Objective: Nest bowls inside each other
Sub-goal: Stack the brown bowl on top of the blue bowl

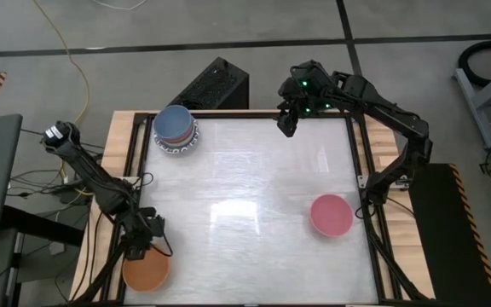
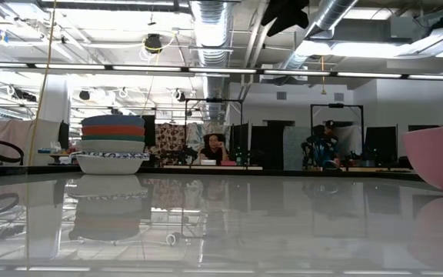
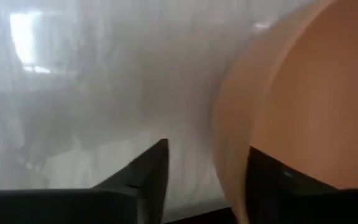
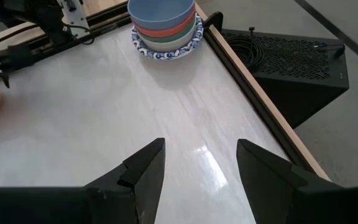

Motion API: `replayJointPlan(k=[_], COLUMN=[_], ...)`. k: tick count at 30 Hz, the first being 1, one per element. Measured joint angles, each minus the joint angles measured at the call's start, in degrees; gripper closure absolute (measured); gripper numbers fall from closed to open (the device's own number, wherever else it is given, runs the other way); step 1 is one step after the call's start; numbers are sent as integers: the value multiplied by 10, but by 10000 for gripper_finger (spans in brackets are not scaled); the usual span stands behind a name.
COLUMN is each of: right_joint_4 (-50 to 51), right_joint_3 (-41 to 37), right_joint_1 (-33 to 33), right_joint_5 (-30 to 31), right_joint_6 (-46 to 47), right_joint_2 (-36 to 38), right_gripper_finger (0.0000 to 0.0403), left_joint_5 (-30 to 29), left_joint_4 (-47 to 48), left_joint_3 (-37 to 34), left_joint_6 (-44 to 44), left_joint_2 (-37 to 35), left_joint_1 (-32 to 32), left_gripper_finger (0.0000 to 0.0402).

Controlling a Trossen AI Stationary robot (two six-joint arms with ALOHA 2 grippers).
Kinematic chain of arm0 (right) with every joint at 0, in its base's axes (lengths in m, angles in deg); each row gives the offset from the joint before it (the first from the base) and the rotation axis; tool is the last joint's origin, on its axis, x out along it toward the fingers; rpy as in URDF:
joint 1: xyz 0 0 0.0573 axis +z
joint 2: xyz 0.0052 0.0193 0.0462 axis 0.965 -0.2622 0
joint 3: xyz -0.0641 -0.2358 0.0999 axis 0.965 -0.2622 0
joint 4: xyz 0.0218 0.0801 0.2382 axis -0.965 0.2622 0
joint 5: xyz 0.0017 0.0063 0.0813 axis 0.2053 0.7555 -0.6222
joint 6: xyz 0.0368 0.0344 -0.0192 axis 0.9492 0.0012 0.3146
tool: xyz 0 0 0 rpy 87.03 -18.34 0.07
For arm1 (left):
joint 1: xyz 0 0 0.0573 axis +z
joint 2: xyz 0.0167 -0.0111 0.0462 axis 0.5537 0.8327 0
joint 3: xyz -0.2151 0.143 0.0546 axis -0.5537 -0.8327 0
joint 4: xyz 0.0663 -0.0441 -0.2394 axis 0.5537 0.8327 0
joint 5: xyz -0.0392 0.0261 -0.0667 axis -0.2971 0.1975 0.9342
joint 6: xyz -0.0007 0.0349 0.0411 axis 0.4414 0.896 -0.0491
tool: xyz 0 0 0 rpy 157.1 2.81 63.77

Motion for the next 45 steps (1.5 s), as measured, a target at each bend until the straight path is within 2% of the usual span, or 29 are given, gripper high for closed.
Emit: replayJointPlan(k=[5, 7, 11, 16, 22, 26, 32, 38, 41, 45], right_joint_4=[0, 0, 0, 0, 1, 0, -3, -19, -22, -22], right_joint_3=[0, 0, 0, 0, 0, 0, 0, 0, 0, 0], right_joint_1=[0, 0, 0, -5, -9, -9, -9, -8, -8, -8], right_joint_5=[0, 0, 0, 0, 13, 14, 14, 16, 16, 16], right_joint_6=[3, 4, 4, 10, 15, 14, 14, 13, 13, 9], right_joint_2=[0, 0, 0, 0, 0, 0, 0, 0, 0, 0], right_gripper_finger=[184, 184, 184, 184, 184, 184, 184, 184, 184, 184], left_joint_5=[3, -2, -24, -85, -230, -354, -499, -609, -628, -609], left_joint_4=[-5, -5, -5, -5, 47, 114, 189, 238, 247, 246], left_joint_3=[-13, -13, -13, -13, 14, 46, 102, 149, 175, 219], left_joint_6=[-13, -29, -97, -246, -428, -497, -504, -474, -459, -435], left_joint_2=[0, 0, 0, -8, -51, -81, -93, -70, -58, -51], left_joint_1=[0, 1, 1, 3, 29, 47, 98, 195, 254, 333], left_gripper_finger=[363, 390, 399, 401, 401, 401, 401, 401, 401, 401])
